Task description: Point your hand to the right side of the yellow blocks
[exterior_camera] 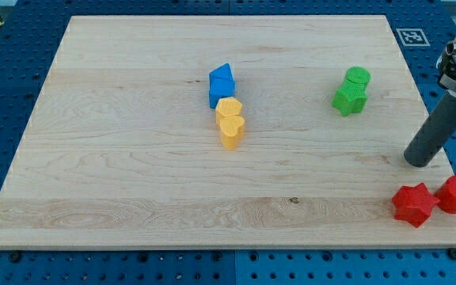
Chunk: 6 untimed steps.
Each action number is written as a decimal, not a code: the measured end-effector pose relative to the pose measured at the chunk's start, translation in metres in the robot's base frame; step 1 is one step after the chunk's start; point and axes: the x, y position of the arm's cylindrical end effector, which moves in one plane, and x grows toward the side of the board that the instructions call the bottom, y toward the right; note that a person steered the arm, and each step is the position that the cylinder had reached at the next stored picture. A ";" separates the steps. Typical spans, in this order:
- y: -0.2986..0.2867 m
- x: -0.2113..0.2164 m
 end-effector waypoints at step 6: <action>-0.013 -0.025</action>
